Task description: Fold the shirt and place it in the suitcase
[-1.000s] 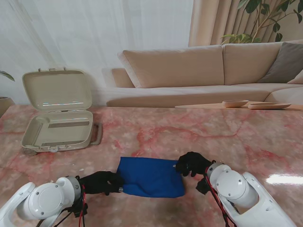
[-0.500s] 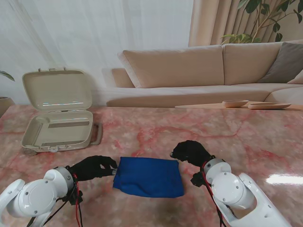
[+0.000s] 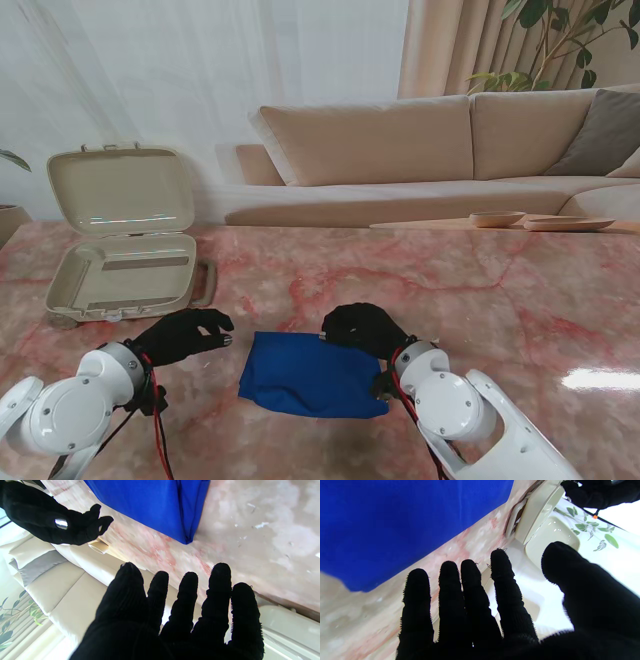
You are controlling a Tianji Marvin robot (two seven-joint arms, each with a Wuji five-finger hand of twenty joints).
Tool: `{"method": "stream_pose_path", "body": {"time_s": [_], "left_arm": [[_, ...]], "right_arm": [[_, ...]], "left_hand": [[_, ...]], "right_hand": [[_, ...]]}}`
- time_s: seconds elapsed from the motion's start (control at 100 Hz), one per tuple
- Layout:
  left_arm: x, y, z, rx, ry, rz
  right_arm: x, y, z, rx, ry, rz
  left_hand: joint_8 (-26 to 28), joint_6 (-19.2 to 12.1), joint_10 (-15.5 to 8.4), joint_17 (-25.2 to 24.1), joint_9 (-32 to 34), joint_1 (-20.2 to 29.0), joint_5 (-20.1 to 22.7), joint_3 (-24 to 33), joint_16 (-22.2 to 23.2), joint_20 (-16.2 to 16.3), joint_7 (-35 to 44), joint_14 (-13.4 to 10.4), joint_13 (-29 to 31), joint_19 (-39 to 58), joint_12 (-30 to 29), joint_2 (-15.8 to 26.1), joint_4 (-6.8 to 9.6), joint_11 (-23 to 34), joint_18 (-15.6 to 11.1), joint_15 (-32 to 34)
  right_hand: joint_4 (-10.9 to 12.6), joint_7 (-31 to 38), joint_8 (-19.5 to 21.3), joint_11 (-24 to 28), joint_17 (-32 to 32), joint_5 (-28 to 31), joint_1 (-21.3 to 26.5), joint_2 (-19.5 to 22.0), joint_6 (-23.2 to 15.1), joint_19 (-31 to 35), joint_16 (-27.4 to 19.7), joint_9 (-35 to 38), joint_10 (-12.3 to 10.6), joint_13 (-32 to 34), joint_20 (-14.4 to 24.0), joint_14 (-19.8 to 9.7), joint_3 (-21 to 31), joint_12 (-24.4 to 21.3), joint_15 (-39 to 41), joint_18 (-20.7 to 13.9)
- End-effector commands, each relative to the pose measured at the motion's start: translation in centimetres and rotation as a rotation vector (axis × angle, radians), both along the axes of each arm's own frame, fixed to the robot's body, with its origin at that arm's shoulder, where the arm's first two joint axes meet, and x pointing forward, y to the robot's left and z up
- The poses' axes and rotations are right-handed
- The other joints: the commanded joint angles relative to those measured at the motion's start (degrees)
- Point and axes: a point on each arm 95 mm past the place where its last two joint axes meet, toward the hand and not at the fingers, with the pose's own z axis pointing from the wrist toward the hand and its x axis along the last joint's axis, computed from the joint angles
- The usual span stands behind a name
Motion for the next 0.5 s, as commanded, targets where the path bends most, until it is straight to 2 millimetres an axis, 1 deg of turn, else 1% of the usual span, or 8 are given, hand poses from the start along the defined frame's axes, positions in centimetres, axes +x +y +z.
{"method": "stream_pose_path", "body": {"time_s": [0.0, 0.23, 0.49], "left_arm": [[-0.4, 0.5, -0.5, 0.012, 0.002, 0.023], [-1.0, 1.8, 0.1, 0.042, -0.044, 0.072], [-2.1, 3.3, 1.2, 0.099, -0.109, 0.123]], "right_arm": [[-0.3, 0.6, -0.8, 0.003, 0.025, 0.030], [-0.3, 1.6, -1.9, 0.017, 0.050, 0.077], [-0.7, 1.9, -2.7, 0.027, 0.067, 0.130]], "left_hand": [[0.4, -1.1, 0.0, -0.5, 0.4, -1.2, 1.7, -2.2, -1.0, -0.6, -0.2, 1.1, -2.0, -0.5, -0.7, 1.4, 0.08, -1.1, 0.7, -1.4], [0.5, -1.4, -0.2, -0.5, 0.4, -1.1, 1.8, -2.2, -1.3, -0.8, 0.1, 1.0, -2.0, -0.7, -0.7, 1.0, 0.07, -1.1, 0.7, -1.8], [0.4, -1.5, -0.3, -0.6, 0.5, -1.3, 1.7, -2.2, -1.7, -1.1, 0.1, 1.0, -2.2, -1.1, -0.9, 0.9, 0.09, -1.3, 0.8, -2.3]], "right_hand": [[0.4, -1.0, 0.5, -0.3, -0.9, -2.0, -1.6, -0.4, -1.3, -0.8, -1.0, -1.5, -1.6, -1.8, -0.2, -2.0, 0.9, -1.0, -1.1, -1.7], [0.4, -0.2, 0.8, 0.4, -1.1, -1.0, -1.5, 0.0, -1.4, -1.5, -1.7, -1.6, -1.8, -2.1, 0.1, -2.7, 1.0, -1.3, -1.1, -1.8], [0.4, 0.9, 1.1, 1.3, -0.5, 0.8, -1.2, 0.3, -1.4, -1.5, -1.8, 0.2, -1.9, -0.7, 0.6, -2.6, 0.9, -1.3, -0.3, -1.8]]}}
